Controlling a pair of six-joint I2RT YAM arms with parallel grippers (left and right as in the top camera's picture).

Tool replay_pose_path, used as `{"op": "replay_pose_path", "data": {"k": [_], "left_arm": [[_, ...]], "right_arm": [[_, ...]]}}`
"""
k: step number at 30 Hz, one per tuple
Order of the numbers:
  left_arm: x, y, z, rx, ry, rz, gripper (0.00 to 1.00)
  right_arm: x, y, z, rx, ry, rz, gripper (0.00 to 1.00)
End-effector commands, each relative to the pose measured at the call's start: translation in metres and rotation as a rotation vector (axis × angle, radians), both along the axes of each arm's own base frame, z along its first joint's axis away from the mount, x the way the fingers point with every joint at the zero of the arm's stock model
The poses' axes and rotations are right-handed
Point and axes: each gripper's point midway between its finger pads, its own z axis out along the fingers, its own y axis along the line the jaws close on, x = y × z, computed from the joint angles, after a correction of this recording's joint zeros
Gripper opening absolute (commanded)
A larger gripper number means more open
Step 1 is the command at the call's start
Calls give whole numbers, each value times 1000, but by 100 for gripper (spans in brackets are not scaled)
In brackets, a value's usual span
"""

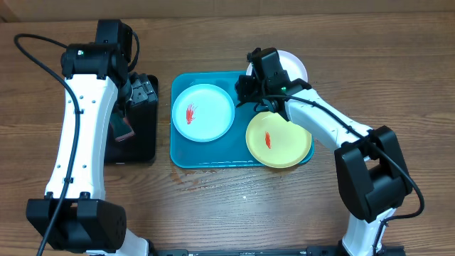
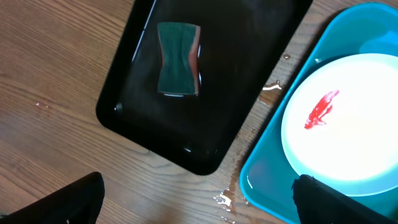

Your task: Clean dirty plates on tray and stack at the side

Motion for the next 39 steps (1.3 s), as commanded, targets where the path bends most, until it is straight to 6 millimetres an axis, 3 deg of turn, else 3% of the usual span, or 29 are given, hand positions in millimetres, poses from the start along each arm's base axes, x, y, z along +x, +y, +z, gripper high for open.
{"op": "replay_pose_path", "data": {"k": [1, 6, 11, 25, 29, 32, 39], "left_arm": [[5, 5, 5, 42, -14, -15, 98], [5, 6, 6, 51, -17, -13, 98], [8, 6, 5, 49, -23, -12, 98], [6, 6, -1, 50, 0, -11, 96], [2, 7, -13, 53, 28, -11, 92], [0, 7, -27, 53, 47, -12, 81], [-7, 23, -61, 78, 85, 22, 80]], "right_arm": [[2, 10, -1, -2, 7, 29, 38], [-9, 19, -9, -63, 68, 84, 37], [-23, 21, -30, -97, 140, 98, 32], [-40, 29, -65, -119, 239, 81, 21], [-40, 28, -65, -116, 245, 62, 15], [-41, 27, -67, -120, 246, 61, 11], [-41, 26, -67, -122, 247, 61, 4]]}}
